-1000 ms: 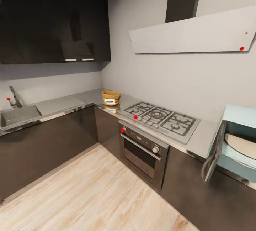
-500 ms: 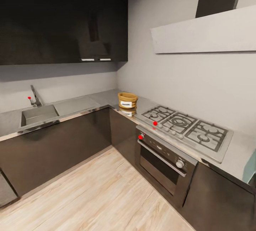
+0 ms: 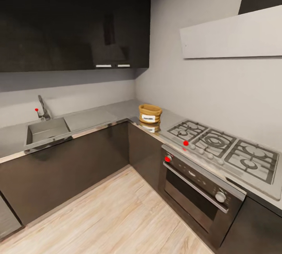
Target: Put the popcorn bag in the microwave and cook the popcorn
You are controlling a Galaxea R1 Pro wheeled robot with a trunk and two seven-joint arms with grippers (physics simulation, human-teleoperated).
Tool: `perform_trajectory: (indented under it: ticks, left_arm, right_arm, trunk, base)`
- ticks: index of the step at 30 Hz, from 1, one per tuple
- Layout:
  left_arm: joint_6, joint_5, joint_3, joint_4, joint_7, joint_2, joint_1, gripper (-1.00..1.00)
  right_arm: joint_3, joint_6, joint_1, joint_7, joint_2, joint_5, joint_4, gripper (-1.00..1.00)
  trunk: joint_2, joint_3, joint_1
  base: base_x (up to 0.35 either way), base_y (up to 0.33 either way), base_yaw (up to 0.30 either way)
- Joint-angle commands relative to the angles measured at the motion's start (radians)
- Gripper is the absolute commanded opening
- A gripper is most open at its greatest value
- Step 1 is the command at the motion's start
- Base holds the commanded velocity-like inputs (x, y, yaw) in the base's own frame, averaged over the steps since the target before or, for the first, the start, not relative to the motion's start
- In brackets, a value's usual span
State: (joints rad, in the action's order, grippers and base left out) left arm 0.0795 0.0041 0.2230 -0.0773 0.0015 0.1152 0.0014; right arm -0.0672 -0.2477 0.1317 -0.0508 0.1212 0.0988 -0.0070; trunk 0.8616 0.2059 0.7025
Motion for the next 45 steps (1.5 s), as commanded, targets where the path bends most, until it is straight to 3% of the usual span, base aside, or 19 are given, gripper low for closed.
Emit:
perform_trajectory:
  ticks: [1, 24, 45]
  left_arm:
    - [0.006, 0.000, 0.004, -0.003, 0.000, -0.001, 0.000, 1.00]
    - [0.006, -0.001, 0.004, -0.004, -0.001, -0.006, 0.000, 1.00]
    - [0.005, -0.001, 0.005, -0.004, -0.003, -0.012, 0.000, 1.00]
  right_arm:
    - [-0.008, -0.003, 0.000, -0.002, 0.000, 0.010, -0.001, 1.00]
    - [-0.005, -0.004, 0.000, -0.003, 0.000, 0.009, -0.002, 1.00]
    - [-0.004, -0.004, 0.000, 0.000, 0.000, 0.009, -0.002, 1.00]
  trunk:
    - [0.001, 0.001, 0.001]
    - [0.001, 0.001, 0.001]
    - [0.001, 0.001, 0.001]
  base:
    - [0.269, 0.195, 0.000]
    - [0.240, 0.212, -0.010]
    - [0.240, 0.221, -0.267]
